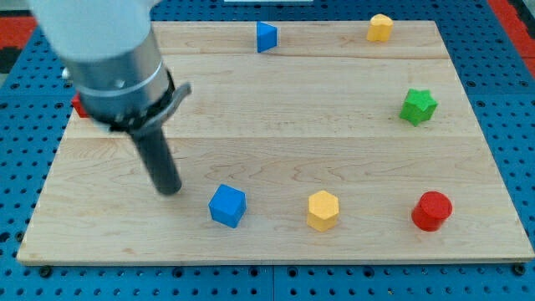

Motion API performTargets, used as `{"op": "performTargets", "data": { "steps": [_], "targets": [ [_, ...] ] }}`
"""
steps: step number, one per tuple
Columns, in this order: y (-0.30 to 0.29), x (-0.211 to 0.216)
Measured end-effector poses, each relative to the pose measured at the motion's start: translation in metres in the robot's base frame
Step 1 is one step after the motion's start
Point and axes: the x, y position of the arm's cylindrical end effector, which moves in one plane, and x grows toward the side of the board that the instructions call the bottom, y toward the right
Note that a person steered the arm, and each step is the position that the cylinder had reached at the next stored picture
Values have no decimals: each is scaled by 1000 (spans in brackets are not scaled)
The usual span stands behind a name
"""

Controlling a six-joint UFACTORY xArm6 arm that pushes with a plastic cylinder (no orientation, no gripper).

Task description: Slide the blue triangle down a bit

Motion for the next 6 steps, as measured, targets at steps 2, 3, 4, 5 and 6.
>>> {"op": "performTargets", "data": {
  "steps": [2, 3, 4, 5, 6],
  "targets": [
    [180, -148],
    [216, -245],
    [178, -307],
    [101, -300],
    [71, -242]
  ]
}}
